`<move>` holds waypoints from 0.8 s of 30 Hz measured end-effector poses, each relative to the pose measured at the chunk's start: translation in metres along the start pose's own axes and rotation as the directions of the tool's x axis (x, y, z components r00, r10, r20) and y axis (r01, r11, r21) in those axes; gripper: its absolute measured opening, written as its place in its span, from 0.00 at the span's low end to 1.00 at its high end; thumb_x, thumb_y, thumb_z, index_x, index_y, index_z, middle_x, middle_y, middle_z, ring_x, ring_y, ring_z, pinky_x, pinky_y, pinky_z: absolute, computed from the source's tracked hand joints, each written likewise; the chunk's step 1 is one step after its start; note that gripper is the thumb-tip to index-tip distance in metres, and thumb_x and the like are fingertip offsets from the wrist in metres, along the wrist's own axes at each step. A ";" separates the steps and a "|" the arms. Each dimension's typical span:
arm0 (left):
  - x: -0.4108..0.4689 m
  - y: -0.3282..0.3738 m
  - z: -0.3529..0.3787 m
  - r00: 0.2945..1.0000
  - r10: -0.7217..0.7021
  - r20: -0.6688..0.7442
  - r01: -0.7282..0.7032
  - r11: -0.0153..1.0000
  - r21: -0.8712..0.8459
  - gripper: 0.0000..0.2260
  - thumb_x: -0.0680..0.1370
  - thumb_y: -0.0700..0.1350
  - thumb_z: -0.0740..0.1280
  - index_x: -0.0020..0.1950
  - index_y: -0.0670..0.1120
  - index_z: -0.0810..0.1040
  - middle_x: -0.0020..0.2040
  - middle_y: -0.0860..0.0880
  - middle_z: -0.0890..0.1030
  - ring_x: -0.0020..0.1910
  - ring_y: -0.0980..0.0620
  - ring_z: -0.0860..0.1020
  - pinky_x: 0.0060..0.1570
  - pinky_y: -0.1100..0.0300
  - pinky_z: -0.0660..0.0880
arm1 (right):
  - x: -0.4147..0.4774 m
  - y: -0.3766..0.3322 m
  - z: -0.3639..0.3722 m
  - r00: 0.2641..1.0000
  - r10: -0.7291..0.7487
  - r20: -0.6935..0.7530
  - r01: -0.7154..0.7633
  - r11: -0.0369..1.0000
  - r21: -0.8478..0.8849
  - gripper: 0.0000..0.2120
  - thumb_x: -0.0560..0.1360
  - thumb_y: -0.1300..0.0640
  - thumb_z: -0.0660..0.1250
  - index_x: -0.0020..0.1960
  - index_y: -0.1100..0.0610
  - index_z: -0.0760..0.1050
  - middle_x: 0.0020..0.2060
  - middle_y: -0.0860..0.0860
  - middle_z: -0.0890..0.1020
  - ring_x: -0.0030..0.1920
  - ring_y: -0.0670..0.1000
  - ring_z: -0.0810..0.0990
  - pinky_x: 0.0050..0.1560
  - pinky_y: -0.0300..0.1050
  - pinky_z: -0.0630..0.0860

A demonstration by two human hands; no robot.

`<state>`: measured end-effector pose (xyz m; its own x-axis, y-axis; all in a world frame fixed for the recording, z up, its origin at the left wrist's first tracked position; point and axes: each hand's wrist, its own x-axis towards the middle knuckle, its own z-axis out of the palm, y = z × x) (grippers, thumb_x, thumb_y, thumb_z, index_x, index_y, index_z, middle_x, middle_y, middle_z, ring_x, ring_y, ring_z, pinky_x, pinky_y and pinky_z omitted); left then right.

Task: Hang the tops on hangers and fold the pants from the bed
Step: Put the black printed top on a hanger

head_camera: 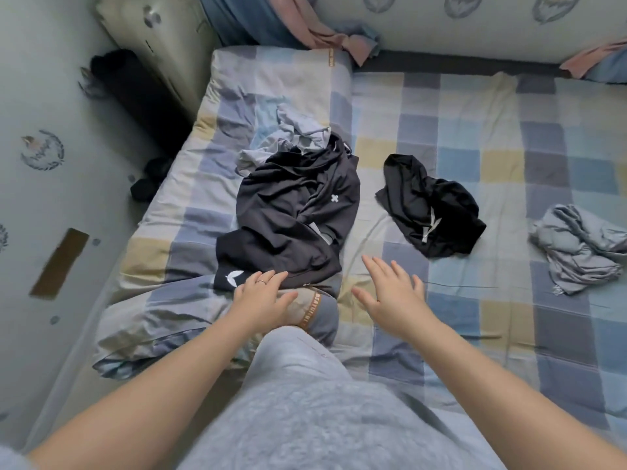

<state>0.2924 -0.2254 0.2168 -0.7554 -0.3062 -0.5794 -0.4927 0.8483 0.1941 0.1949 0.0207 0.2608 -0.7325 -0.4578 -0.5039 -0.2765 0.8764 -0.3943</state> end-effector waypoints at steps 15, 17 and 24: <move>0.184 -0.126 0.020 0.976 -0.159 0.148 0.196 0.939 -0.281 0.29 0.81 0.62 0.59 0.79 0.53 0.60 0.81 0.49 0.59 0.79 0.45 0.55 0.73 0.44 0.57 | 0.215 -0.103 0.065 0.962 0.170 0.215 -0.156 0.984 -0.081 0.31 0.82 0.41 0.56 0.81 0.44 0.50 0.79 0.45 0.60 0.78 0.51 0.57 0.73 0.59 0.55; 0.216 -0.137 0.023 0.978 -0.196 0.072 0.208 0.929 -0.305 0.30 0.81 0.61 0.60 0.79 0.53 0.59 0.82 0.48 0.56 0.79 0.45 0.53 0.74 0.44 0.54 | 0.250 -0.104 0.080 0.964 0.157 0.215 -0.134 0.984 -0.114 0.31 0.82 0.41 0.57 0.81 0.45 0.51 0.79 0.45 0.60 0.78 0.53 0.58 0.73 0.59 0.57; 0.343 -0.164 0.020 0.955 -0.297 -0.015 0.201 0.681 -0.704 0.39 0.78 0.58 0.68 0.81 0.46 0.53 0.80 0.46 0.61 0.77 0.44 0.62 0.74 0.46 0.61 | 0.368 -0.113 0.120 0.987 -0.025 0.157 0.068 0.958 -0.279 0.36 0.80 0.46 0.62 0.82 0.46 0.47 0.80 0.48 0.55 0.79 0.53 0.53 0.73 0.59 0.57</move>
<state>0.1229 -0.4607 -0.0297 -0.5811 -0.5506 -0.5993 -0.7916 0.2115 0.5733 0.0310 -0.2647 0.0274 -0.6188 -0.4973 -0.6082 -0.4885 0.8498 -0.1979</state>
